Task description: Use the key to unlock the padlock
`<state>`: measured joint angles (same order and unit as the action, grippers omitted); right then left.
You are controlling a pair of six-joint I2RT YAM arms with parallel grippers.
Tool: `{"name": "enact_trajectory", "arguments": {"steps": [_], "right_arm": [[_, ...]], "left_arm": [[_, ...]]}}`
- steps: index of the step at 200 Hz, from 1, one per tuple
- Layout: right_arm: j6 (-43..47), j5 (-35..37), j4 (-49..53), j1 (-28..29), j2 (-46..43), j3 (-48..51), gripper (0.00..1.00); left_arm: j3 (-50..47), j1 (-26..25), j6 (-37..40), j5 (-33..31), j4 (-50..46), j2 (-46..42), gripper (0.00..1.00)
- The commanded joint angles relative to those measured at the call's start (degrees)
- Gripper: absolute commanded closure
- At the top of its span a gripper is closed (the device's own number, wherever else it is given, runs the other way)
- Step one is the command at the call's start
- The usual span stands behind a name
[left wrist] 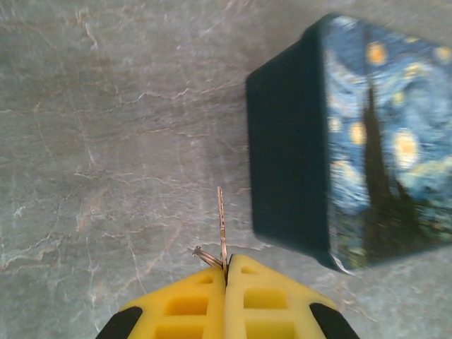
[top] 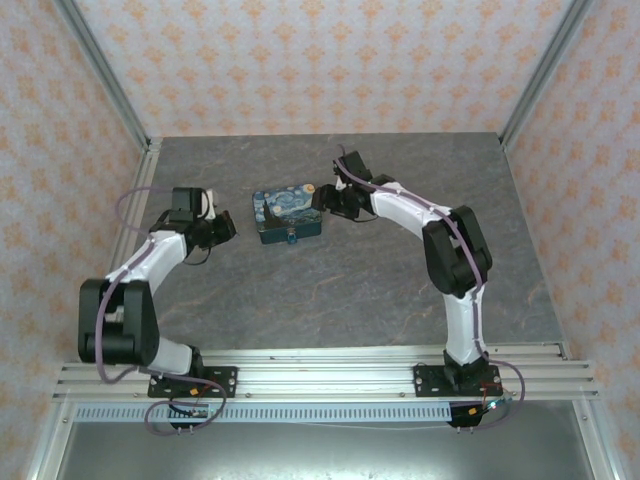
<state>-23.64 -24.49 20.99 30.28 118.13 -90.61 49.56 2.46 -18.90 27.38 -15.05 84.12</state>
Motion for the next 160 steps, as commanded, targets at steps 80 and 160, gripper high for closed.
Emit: {"name": "enact_trajectory", "arguments": {"steps": [80, 160], "right_arm": [[1.4, -3.0, -1.9, 0.1, -3.8, 9.0, 0.46], [-0.5, 8.6, 0.9, -0.8, -19.7, 20.6, 0.37]], "left_arm": [[14.7, -13.7, 3.4, -2.3, 1.0, 15.9, 1.0], [13.6, -18.0, 3.6, -4.6, -0.2, 12.1, 1.0]]}}
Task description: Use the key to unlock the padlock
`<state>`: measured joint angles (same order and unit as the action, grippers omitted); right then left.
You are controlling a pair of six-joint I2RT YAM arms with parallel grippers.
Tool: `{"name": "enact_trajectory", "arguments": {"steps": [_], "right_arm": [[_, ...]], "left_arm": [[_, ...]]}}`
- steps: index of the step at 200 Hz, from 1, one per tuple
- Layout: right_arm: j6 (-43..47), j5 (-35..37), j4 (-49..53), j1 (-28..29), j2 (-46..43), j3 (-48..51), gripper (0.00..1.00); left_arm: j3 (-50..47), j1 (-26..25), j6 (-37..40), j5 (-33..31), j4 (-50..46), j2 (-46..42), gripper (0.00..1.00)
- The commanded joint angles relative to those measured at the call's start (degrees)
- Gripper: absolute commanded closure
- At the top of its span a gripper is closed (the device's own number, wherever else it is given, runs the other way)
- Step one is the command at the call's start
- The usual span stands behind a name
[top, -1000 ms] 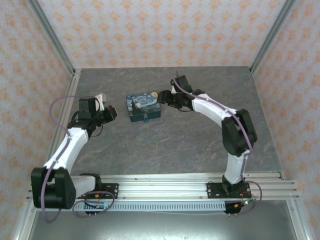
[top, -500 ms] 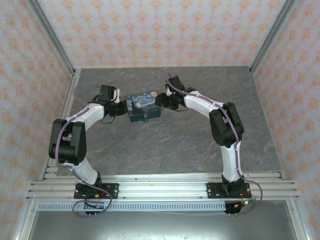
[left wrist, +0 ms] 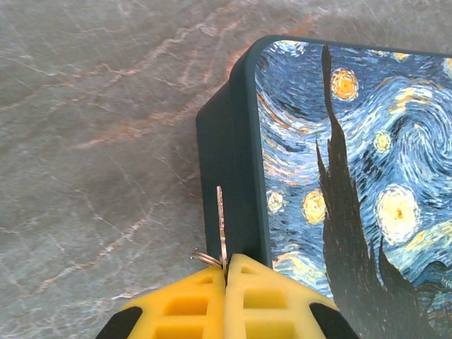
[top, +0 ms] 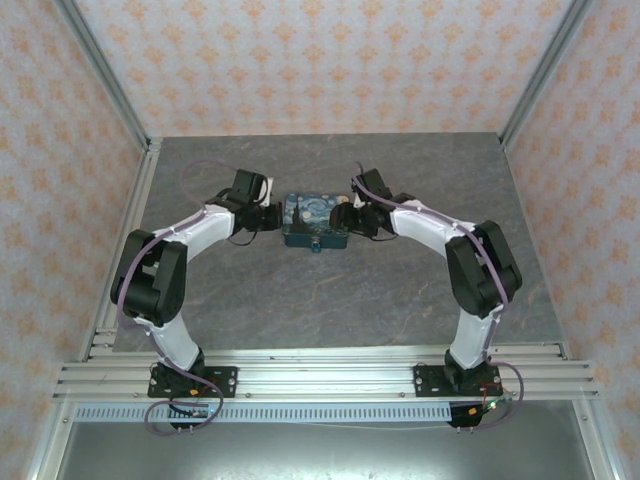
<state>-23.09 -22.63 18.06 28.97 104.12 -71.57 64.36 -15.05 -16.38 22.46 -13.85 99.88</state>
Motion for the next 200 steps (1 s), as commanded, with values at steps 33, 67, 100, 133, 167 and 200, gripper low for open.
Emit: {"name": "enact_trajectory", "arguments": {"steps": [33, 67, 100, 133, 167, 200], "right_arm": [[-3.5, 15.6, 5.4, 1.5, -15.1, 6.6, 0.35], [-5.5, 26.0, 7.5, 9.6, -21.3, 12.0, 0.36], [-11.3, 32.1, 3.2, 20.8, -19.4, 15.0, 0.36], [-13.7, 32.9, -0.6, 24.7, -10.3, 10.7, 0.4], [-14.2, 35.2, -2.4, 24.8, -2.6, 5.9, 0.44], [-14.0, 37.9, -2.7, 24.7, 2.7, 2.2, 0.48]], "left_arm": [[-4.2, -0.1, 1.6, -3.0, -5.5, -10.8, 1.0], [-8.2, 0.1, 2.0, -1.7, -9.7, -17.6, 1.0], [-15.4, 0.1, 1.5, -0.5, -11.5, -27.0, 1.0], [-24.6, 0.1, 1.9, 6.1, -7.0, -37.7, 1.0], [-31.3, 0.1, 3.6, 15.9, -0.7, -43.3, 1.0], [-32.8, 0.0, 3.8, 20.0, 3.9, -41.7, 1.0]]}}
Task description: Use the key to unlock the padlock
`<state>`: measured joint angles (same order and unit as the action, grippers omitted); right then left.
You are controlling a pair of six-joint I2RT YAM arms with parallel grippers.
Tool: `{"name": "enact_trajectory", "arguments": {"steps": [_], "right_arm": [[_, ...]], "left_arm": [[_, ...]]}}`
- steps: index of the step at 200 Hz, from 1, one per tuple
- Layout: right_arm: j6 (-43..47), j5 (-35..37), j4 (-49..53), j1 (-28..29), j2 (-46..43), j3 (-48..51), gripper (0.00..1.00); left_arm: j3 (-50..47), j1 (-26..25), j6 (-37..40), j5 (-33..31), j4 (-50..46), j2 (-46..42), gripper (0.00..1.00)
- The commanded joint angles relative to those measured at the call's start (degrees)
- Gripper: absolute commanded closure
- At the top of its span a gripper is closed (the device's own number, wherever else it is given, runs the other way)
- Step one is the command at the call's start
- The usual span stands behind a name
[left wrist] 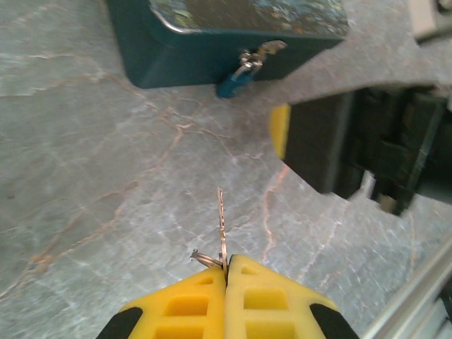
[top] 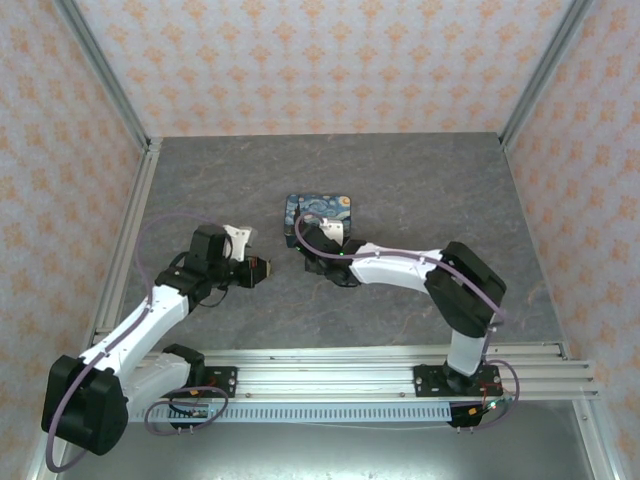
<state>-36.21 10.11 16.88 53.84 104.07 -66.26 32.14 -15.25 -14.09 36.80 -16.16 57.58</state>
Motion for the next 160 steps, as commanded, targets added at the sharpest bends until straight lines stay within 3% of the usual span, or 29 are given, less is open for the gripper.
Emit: {"name": "enact_trajectory", "arguments": {"steps": [1, 97, 160], "right_arm": [[-0.9, 5.2, -1.6, -0.1, 2.9, -3.1, 0.48], [-2.3, 6.9, -2.0, -1.4, 10.9, -8.4, 0.5], [-2.2, 6.6, -3.3, -3.3, 12.7, -9.1, 0.54]], "left_arm": [[-0.6, 0.2, 1.5, 5.7, 6.3, 0.7, 1.0], [-5.9, 0.2, 0.3, -0.1, 8.1, -6.9, 1.0], [-6.5, 0.2, 0.6, 0.3, 7.5, -7.7, 1.0]]}}
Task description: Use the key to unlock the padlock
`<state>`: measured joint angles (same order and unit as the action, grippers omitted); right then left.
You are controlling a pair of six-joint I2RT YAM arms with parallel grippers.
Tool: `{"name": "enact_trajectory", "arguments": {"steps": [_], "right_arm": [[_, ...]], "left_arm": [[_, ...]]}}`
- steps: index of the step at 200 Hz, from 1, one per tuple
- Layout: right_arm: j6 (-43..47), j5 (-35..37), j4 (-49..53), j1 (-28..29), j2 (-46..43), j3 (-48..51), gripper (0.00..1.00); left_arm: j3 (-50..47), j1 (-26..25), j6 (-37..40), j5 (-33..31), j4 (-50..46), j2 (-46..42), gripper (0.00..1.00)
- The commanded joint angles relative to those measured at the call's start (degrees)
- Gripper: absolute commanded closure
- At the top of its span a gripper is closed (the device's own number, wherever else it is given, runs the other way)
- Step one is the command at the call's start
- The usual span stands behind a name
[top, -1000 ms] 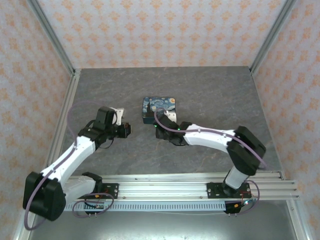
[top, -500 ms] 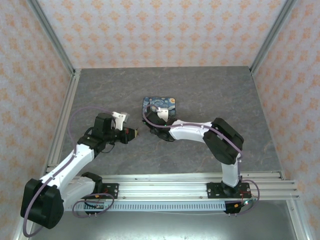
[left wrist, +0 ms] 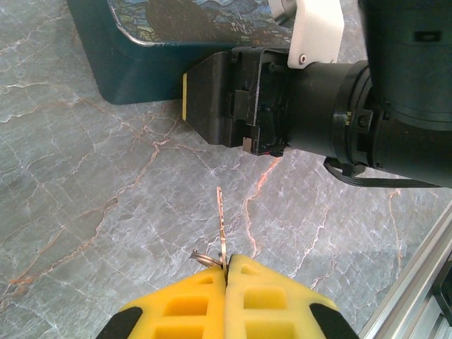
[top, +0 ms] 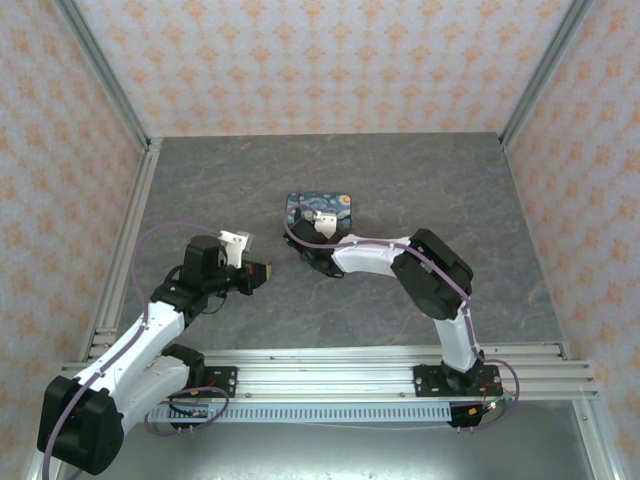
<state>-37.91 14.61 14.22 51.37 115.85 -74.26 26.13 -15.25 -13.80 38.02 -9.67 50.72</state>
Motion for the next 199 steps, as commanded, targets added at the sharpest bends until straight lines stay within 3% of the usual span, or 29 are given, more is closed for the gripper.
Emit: {"name": "enact_trajectory", "arguments": {"steps": [1, 132, 199], "right_arm": [[-0.6, 2.1, -0.7, -0.9, 0.9, -1.1, 0.54], [2.3, 3.5, -0.6, -1.4, 3.4, -3.9, 0.51], [6.8, 2.8, -4.8, -1.4, 2.2, -2.5, 0.81]], "left_arm": [[-0.5, 0.2, 0.4, -0.9, 1.0, -0.8, 1.0], [-1.3, 0.2, 0.4, -0.2, 1.0, -0.9, 1.0], [-1.9, 0.0, 0.3, 0.0, 1.3, -1.1, 1.0]]}}
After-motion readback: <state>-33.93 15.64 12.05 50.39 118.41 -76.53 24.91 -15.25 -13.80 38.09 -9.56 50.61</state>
